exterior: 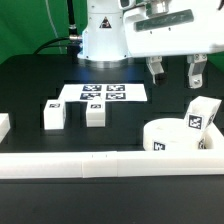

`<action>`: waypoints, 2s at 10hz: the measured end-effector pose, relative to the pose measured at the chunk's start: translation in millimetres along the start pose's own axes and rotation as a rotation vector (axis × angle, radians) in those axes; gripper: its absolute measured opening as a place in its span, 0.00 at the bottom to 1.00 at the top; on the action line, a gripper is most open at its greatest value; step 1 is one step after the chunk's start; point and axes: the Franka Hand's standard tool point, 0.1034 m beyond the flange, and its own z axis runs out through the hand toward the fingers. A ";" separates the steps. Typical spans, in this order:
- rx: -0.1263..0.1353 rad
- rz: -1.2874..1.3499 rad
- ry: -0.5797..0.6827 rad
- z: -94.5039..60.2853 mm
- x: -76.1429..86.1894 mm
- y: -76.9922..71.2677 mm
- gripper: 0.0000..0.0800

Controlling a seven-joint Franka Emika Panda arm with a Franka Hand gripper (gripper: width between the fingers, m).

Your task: Assemble stool

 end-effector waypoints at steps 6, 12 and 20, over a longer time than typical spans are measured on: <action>-0.023 -0.733 0.028 0.2 41.7 23.1 0.81; -0.063 -1.096 0.036 7.4 62.9 50.7 0.81; -0.138 -1.037 -0.145 19.7 70.2 100.7 0.81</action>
Offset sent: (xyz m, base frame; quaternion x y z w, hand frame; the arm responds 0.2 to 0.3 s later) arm 0.0110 -0.0296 -0.0056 -0.0027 0.0418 -0.3429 0.9384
